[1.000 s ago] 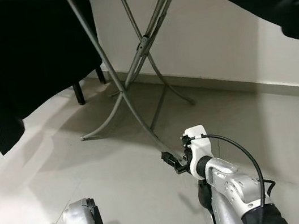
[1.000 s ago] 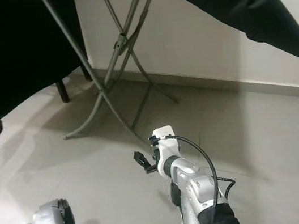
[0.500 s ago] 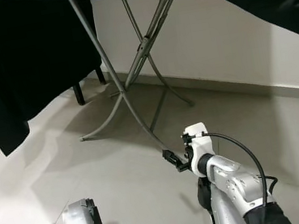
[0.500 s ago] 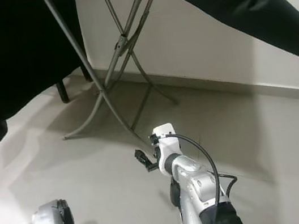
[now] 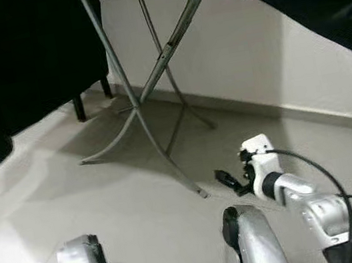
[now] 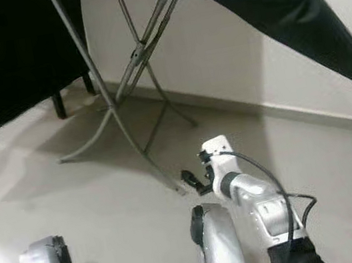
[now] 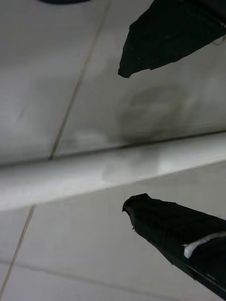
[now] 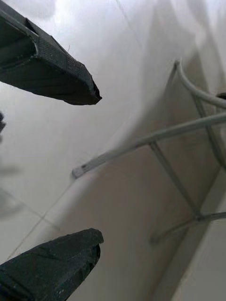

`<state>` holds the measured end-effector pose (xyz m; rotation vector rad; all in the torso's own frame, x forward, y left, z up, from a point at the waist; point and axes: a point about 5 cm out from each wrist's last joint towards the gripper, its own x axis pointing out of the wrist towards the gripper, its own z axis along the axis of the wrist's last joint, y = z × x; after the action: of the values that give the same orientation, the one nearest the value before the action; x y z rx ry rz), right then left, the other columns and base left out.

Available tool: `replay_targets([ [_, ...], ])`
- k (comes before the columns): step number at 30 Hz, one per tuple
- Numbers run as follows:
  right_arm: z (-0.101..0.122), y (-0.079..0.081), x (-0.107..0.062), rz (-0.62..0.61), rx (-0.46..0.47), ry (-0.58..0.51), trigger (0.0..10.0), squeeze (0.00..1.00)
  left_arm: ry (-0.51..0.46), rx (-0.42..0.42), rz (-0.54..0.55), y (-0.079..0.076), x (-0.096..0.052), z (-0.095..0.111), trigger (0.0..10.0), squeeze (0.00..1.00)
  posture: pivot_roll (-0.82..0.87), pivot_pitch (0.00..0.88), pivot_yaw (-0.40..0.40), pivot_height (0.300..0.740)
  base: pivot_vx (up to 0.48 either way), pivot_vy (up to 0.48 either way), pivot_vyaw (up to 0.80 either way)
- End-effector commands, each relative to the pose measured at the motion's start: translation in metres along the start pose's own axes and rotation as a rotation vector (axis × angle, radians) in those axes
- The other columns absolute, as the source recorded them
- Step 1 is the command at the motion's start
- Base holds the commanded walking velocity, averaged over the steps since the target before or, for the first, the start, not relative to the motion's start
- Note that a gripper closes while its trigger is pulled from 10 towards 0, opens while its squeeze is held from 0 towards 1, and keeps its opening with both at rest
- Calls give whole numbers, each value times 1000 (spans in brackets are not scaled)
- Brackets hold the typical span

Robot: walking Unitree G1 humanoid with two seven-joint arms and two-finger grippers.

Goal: Building children table

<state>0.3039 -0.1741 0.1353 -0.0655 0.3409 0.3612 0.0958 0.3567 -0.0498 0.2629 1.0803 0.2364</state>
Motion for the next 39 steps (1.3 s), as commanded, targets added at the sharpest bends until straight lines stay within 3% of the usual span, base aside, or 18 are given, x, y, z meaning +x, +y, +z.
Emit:
replay_targets([
  [1,-4,-2,-3,1,15,21,10000,0,0,6,9,2,-1,-3,10000,0,-195,99,-157,300,0,0,0],
  [5,2,3,-11,15,28,3,10000,0,17,39,56,20,-11,-18,10000,0,-186,173,-158,300,0,0,0],
  [7,2,3,-11,15,28,3,10000,0,17,39,56,20,-11,-18,10000,0,-186,173,-158,300,0,0,0],
  [9,7,3,-14,20,41,-25,10000,0,27,81,88,34,-19,-27,10000,0,-174,225,-153,300,0,0,0],
  [10,7,3,-14,20,41,-25,10000,0,27,81,88,34,-19,-27,10000,0,-174,225,-153,300,0,0,0],
  [12,14,2,-17,22,57,-54,10000,0,32,120,115,50,-26,-30,10000,0,-166,267,-147,300,0,0,0],
  [14,14,2,-17,22,57,-54,10000,0,32,120,115,50,-26,-30,10000,0,-166,267,-147,300,0,0,0],
  [15,19,2,-18,25,63,-69,10000,0,34,145,132,63,-32,-29,10000,0,-165,320,-138,300,0,0,0],
  [21,27,3,-21,26,58,-90,10000,0,3,130,131,75,-38,-24,10000,0,-174,368,-135,300,0,0,0],
  [31,44,15,-28,62,17,-117,10000,0,-132,62,35,72,-36,0,10000,0,-225,450,-143,300,0,0,0],
  [39,51,15,-32,70,7,-123,10000,0,-167,58,-16,54,-24,15,10000,0,-258,472,-158,300,0,0,0],
])
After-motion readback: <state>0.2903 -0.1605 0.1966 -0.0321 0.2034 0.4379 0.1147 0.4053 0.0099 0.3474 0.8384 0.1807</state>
